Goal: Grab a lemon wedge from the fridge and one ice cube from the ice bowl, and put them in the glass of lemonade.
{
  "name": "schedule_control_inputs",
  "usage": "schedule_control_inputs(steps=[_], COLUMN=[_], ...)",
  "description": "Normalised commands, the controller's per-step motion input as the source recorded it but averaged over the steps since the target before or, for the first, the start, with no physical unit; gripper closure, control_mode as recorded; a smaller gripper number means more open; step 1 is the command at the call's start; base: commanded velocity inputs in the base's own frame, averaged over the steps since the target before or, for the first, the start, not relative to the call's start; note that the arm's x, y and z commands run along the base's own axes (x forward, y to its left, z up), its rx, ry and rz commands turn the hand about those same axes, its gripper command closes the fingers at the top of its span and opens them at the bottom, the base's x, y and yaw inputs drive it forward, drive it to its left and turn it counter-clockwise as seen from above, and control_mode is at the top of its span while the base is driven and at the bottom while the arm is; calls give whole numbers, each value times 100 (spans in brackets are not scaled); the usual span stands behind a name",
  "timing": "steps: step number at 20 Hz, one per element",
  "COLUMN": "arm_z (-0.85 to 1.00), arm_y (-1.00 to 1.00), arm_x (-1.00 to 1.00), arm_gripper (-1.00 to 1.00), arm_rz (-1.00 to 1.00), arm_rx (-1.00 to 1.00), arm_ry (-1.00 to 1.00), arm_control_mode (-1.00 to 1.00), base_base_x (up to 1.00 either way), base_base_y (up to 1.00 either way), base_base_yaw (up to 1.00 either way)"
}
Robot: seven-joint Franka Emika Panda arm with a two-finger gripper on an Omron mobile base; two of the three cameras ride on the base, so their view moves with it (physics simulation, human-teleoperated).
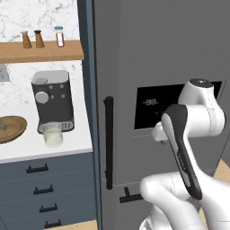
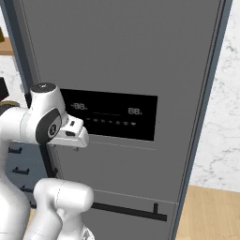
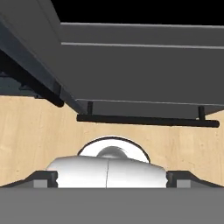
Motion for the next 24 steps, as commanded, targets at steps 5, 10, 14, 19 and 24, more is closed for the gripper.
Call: schedule_control_inputs(steps=[5, 10, 14, 19, 24], arm_z=[-36, -18, 11, 14, 0], arm_y=[35, 35, -19, -28, -1], arm_x=[-59, -42, 0, 9, -3], arm_gripper=[-100, -100, -100, -100, -100], arm_rz=[0, 0, 0, 0, 0], arm_rx=[0, 0, 4, 8, 0], arm_ry=[-2, -10, -16, -4, 0], arm_control_mode=[-100, -100, -100, -100, -100], base_base_x=[0, 0, 0, 0, 0], base_base_y=[0, 0, 0, 0, 0], base_base_yaw=[0, 0, 0, 0, 0])
